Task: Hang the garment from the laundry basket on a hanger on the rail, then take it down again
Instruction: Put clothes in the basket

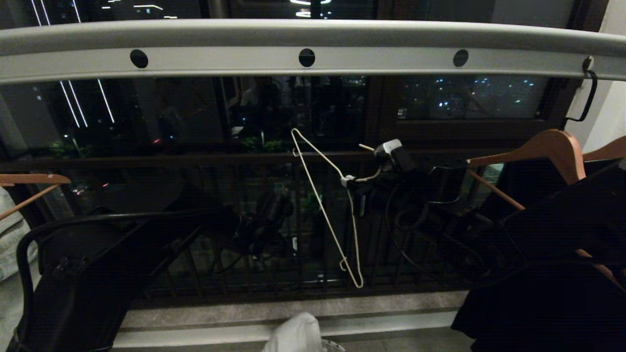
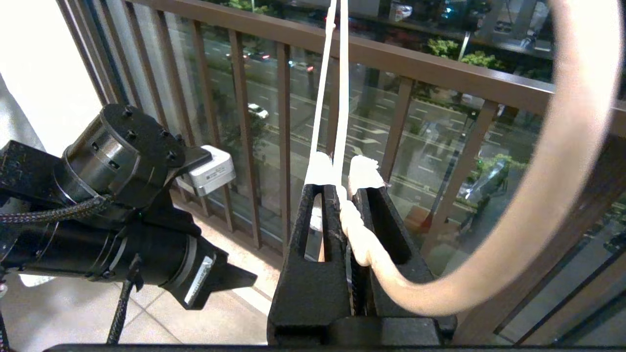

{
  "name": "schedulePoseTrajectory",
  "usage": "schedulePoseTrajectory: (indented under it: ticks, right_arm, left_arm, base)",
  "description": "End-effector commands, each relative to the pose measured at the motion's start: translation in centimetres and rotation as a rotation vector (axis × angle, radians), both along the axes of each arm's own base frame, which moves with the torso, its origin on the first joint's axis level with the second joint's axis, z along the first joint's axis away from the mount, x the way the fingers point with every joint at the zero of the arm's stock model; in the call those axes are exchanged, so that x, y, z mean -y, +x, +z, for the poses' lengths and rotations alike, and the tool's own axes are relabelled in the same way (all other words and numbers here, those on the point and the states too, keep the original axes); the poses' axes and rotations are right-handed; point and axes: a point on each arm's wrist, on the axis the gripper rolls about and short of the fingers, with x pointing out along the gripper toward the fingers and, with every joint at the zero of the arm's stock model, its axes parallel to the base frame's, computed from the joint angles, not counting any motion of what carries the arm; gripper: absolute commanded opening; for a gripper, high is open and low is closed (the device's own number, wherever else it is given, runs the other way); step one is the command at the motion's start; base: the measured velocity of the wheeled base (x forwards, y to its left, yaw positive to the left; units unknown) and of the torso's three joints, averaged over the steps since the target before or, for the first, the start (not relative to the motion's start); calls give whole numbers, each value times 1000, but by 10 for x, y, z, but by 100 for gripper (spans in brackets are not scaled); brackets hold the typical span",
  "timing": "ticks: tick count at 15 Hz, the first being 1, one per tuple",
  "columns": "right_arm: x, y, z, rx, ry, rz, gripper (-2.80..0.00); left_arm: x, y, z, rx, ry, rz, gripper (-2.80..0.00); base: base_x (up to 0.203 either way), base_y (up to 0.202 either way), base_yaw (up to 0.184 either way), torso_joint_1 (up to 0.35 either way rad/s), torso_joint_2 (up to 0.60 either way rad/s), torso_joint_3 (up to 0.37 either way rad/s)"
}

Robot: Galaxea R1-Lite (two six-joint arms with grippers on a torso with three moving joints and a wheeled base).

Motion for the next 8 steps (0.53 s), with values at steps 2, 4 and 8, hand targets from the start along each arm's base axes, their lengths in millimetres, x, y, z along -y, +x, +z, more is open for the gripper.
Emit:
schedulePoseTrajectory:
  ticks: [2,4,8]
  right_arm:
    - [0,0,1,6,3,0,-280]
    - [0,0,1,5,2,0,-280]
    - [0,0,-2,-2,-1,2,-280]
  left_arm:
    - [0,-2,4,3,-3,1,0]
    - [-1,-6,13,17,-9,-2,0]
    - [1,-19,41,59,-31,-18,-280]
  base:
    - [0,0,0,0,0,0]
    - [0,0,0,0,0,0]
    - [0,0,0,0,0,0]
